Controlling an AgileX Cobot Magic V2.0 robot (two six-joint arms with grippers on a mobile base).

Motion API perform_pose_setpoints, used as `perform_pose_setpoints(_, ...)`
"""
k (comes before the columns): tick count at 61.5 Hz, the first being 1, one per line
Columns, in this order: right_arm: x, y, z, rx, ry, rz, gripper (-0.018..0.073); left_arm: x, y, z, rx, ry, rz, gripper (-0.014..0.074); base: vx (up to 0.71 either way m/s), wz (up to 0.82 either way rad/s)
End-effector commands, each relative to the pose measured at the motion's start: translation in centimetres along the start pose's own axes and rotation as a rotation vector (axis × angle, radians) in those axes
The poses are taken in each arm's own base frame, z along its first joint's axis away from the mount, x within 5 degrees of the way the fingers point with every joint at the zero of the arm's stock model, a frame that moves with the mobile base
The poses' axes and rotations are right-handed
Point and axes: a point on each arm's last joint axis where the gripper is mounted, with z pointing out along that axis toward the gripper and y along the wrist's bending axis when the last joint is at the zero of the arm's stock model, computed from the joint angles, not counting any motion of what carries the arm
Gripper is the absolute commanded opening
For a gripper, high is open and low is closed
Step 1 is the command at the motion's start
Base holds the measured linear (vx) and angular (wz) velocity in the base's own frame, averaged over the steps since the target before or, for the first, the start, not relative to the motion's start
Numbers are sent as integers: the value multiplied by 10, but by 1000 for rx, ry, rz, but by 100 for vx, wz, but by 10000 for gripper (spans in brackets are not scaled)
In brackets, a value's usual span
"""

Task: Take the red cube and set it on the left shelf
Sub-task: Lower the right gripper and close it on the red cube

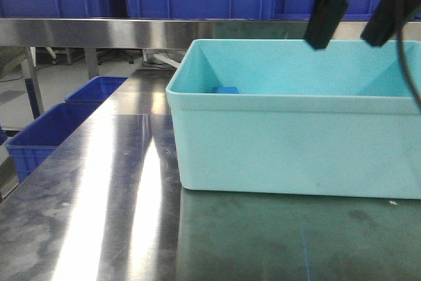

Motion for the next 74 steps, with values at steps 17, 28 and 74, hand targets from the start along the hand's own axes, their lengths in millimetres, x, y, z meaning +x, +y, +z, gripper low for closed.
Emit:
perform_pose_setpoints(17, -13, -15, 26, 154, 12, 131, 600, 0, 1, -1, -8, -69, -2, 102, 0, 0)
perform_pose_setpoints(28, -16, -16, 49, 142, 30, 146, 600, 0, 1, -1, -8, -69, -2, 102, 0, 0)
perform_pose_setpoints(74, -19, -16, 82, 119, 55, 165, 183, 0, 1, -1, -8, -69, -2, 102, 0, 0)
